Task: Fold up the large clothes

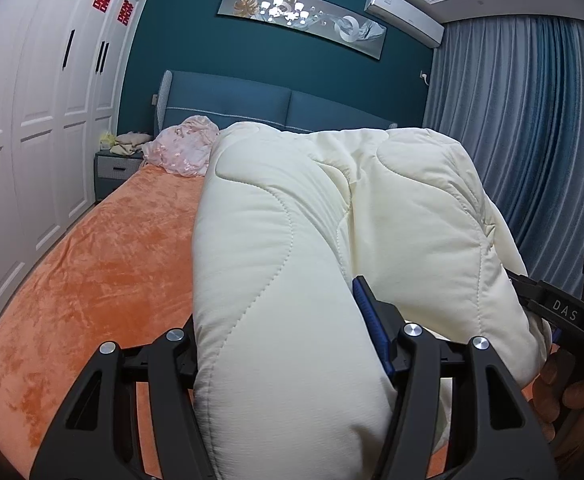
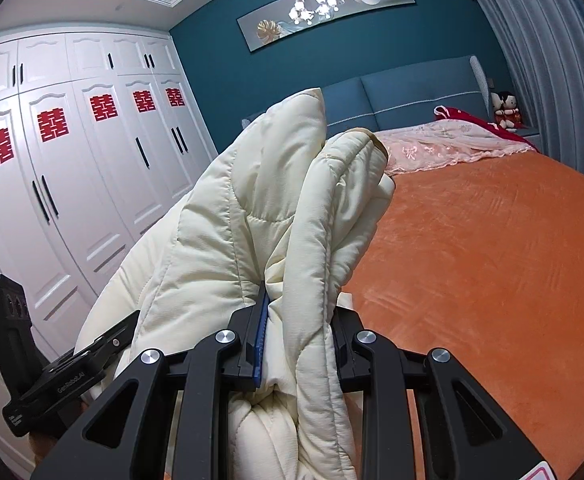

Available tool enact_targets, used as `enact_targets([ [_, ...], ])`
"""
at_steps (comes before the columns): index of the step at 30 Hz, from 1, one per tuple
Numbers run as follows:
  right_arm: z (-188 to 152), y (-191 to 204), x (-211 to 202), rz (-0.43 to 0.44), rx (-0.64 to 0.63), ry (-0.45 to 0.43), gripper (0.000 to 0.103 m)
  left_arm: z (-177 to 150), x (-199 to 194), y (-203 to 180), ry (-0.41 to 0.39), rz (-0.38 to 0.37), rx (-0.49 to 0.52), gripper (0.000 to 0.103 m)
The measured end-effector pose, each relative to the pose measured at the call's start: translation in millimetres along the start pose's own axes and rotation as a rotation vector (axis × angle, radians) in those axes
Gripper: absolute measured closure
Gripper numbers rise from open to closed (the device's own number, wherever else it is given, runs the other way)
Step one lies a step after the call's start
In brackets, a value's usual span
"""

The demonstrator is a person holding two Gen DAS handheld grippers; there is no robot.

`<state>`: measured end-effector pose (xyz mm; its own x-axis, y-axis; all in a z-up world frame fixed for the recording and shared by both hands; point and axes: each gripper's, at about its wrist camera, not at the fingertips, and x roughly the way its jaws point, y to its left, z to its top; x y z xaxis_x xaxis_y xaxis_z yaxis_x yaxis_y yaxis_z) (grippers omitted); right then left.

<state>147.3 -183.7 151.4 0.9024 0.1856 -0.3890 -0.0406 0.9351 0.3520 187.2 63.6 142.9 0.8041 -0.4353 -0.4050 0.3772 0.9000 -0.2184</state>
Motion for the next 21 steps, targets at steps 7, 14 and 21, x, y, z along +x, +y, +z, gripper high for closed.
enact_targets([
  [7,-35.3,-16.8,90.3,-0.043,0.025,0.131,0.079,-43.1,82.6,51.1,0.133,0.022,-0.038,0.046],
  [14,-107.1,-50.8,166.0,-0.093,0.09,0.335,0.077,-115.1,148.7,91.5,0.31,0.067,-0.084,0.045],
  [21,-148.2,-82.7,163.7,-0.103,0.212,0.427,0.053,-152.7,136.9,117.3,0.354,0.128,-0.166,0.024],
])
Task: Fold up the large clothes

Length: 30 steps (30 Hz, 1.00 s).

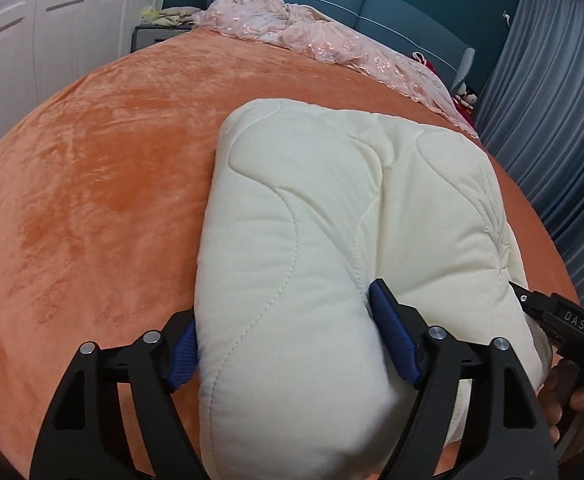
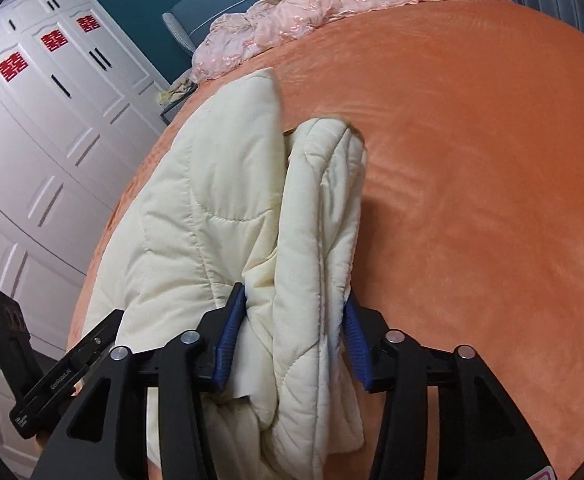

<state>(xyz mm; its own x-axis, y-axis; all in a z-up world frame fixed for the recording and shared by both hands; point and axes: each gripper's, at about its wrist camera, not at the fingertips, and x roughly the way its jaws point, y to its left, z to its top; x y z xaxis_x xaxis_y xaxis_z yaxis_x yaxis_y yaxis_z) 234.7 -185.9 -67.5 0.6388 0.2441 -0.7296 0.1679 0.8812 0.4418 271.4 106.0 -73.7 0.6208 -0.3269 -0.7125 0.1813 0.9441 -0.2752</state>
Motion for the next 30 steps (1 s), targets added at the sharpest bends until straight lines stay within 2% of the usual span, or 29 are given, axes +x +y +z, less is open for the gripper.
enact_targets([
  [2,-1.5,-2.9,-22.6,-0.034,-0.021,-0.011,0.053,3.1,-22.0,-4.5,-0.009,0.064,0.035,0.023],
  [4,-2.2,0.0,-50.9,-0.121,-0.065,-0.037,0.052,10.9,-40.5,-11.9,0.006,0.146,0.086,0.024],
  [6,1.7,6.2,-72.3,-0.165,-0.103,-0.05,0.053,19.6,-57.4,-18.8,0.009,0.214,0.1,0.027],
  [8,7.3,23.5,-87.4,-0.167,-0.148,-0.058,0.065,32.3,-71.7,-30.4,0.003,0.23,0.095,0.031],
  [10,14.6,47.3,-90.7,-0.194,-0.204,-0.055,0.085,46.1,-76.3,-45.1,0.013,0.237,0.091,0.041],
  [11,18.7,60.9,-88.6,-0.196,-0.228,-0.056,0.09,52.6,-75.9,-52.9,0.015,0.232,0.088,0.041],
  [12,22.3,73.6,-85.1,-0.199,-0.25,-0.057,0.095,59.7,-73.2,-60.4,0.012,0.235,0.086,0.042],
  [16,37.5,104.2,-53.9,-0.239,-0.312,-0.043,0.097,77.6,-47.0,-78.0,0.041,0.27,0.094,0.05],
  [18,40.9,106.4,-31.9,-0.24,-0.312,-0.015,0.098,81.6,-28.6,-78.5,0.068,0.265,0.083,0.053],
  [24,49.6,92.9,35.5,-0.3,-0.289,0.056,0.098,79.6,26.8,-71.3,0.138,0.293,0.073,0.054],
  [30,45.8,79.7,74.0,-0.325,-0.306,0.064,0.098,74.7,57.5,-76.3,0.107,0.339,0.126,0.053],
])
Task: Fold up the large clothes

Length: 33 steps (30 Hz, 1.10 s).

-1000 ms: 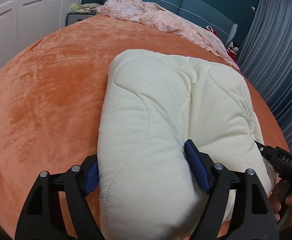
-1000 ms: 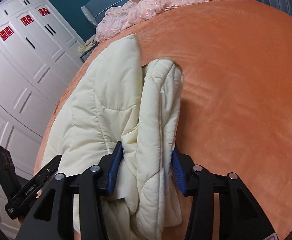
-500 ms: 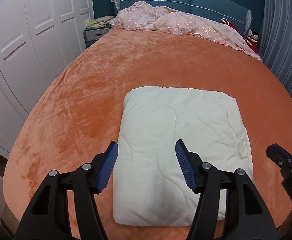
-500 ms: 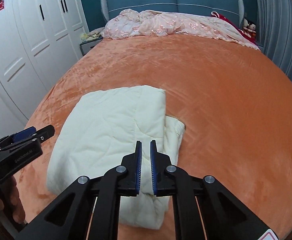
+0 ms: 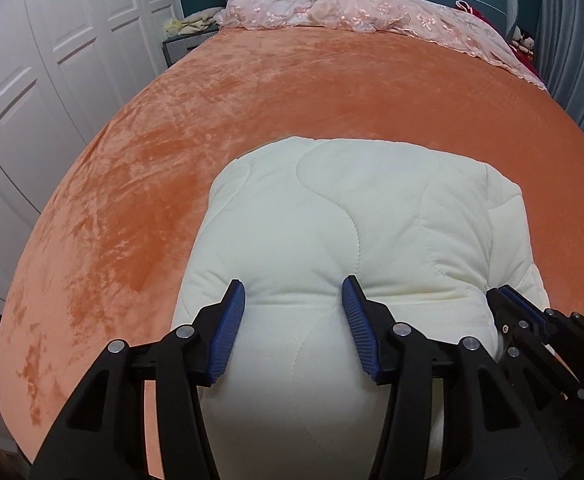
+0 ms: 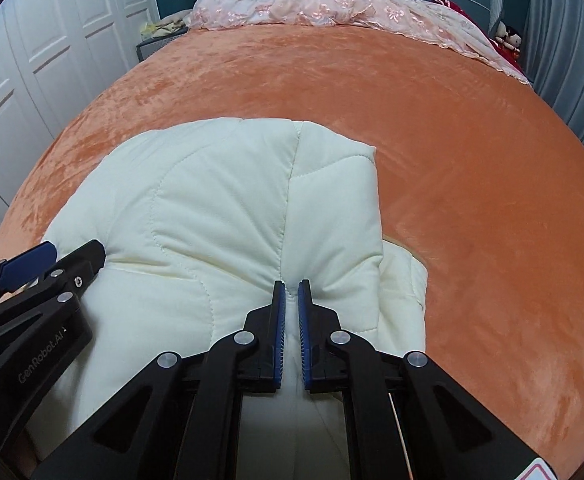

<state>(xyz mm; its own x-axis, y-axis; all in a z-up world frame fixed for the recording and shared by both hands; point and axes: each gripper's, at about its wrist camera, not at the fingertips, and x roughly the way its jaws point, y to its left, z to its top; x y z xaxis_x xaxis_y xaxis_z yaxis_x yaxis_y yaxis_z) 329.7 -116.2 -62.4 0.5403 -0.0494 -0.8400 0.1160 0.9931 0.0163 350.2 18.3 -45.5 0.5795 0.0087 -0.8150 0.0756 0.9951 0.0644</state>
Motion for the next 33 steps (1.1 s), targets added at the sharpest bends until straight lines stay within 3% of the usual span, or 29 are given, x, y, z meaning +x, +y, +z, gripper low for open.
enact_targets([
  [9,-2.2,-6.7,25.3,0.045,0.024,-0.043,0.099,-5.8,28.4,-5.4,-0.056,0.025,-0.017,0.053],
  [25,-16.1,-5.9,31.6,0.058,0.04,-0.144,0.1,-17.2,38.2,-10.9,-0.149,0.065,-0.02,0.052],
  [30,-15.4,-7.6,29.2,0.071,0.044,-0.148,0.099,-18.3,36.8,-10.5,-0.153,0.06,-0.022,0.052],
  [33,-7.5,-16.4,15.7,0.134,0.068,-0.084,0.097,-18.4,25.0,-0.9,-0.13,0.001,-0.028,0.05],
])
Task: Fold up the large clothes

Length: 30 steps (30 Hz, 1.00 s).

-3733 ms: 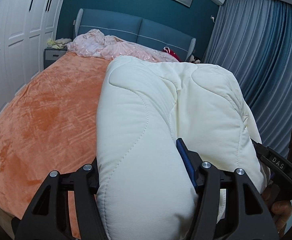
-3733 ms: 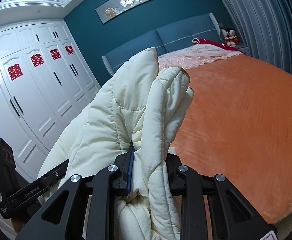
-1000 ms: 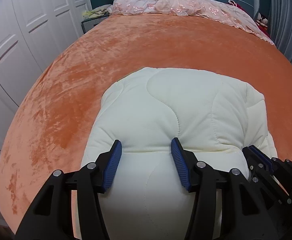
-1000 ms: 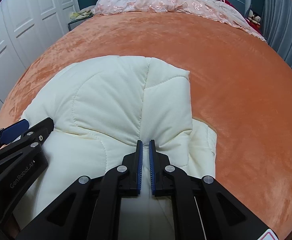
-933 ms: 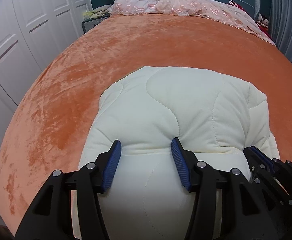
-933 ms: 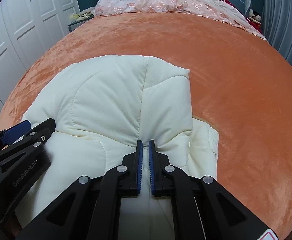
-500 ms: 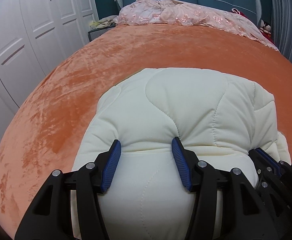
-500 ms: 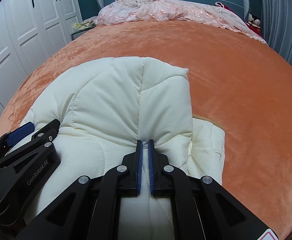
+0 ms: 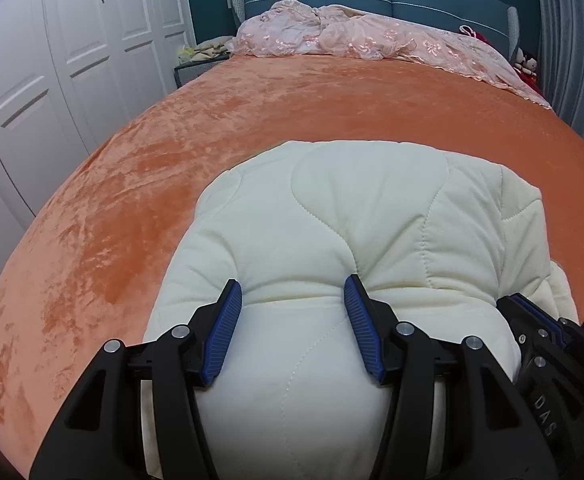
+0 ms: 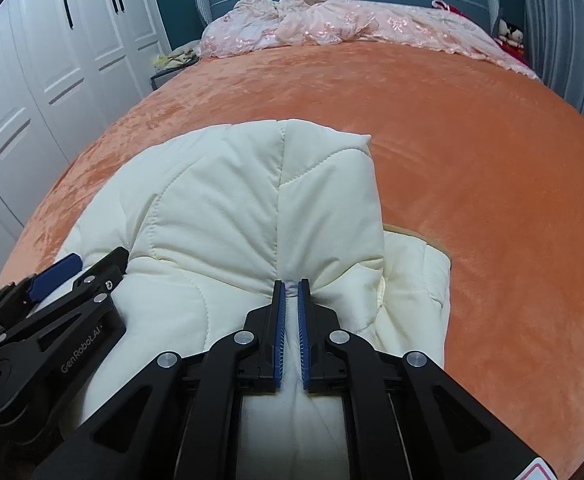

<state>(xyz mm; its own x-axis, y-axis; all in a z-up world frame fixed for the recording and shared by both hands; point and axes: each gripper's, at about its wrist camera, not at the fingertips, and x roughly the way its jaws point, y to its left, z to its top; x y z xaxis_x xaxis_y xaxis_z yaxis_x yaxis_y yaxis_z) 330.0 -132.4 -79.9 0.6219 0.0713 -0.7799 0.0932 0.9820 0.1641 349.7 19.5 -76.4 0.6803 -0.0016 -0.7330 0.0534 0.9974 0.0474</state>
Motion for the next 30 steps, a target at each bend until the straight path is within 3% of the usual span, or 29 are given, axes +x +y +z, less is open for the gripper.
enact_targets([
  [3,-0.3,-13.1,-40.9,0.064,0.084,0.044,0.092,-4.9,-32.2,14.7,0.026,-0.044,0.005,0.045],
  [9,-44.2,-15.4,-101.3,0.074,0.058,0.103,0.084,-43.3,-92.5,38.7,0.1,-0.08,-0.007,0.045],
  [14,-65.6,-13.2,-94.5,0.04,0.036,0.148,0.084,-69.5,-94.3,46.6,0.164,-0.059,-0.054,0.043],
  [20,-75.0,-11.5,-78.5,0.003,0.022,0.161,0.085,-75.4,-87.1,48.5,0.177,-0.042,-0.063,0.037],
  [25,-79.8,-14.5,-68.4,0.001,0.036,0.164,0.085,-82.2,-75.7,59.4,0.205,-0.087,-0.14,0.029],
  [30,-83.7,-11.6,-62.6,-0.008,0.024,0.156,0.085,-86.0,-71.9,57.8,0.205,-0.092,-0.156,0.027],
])
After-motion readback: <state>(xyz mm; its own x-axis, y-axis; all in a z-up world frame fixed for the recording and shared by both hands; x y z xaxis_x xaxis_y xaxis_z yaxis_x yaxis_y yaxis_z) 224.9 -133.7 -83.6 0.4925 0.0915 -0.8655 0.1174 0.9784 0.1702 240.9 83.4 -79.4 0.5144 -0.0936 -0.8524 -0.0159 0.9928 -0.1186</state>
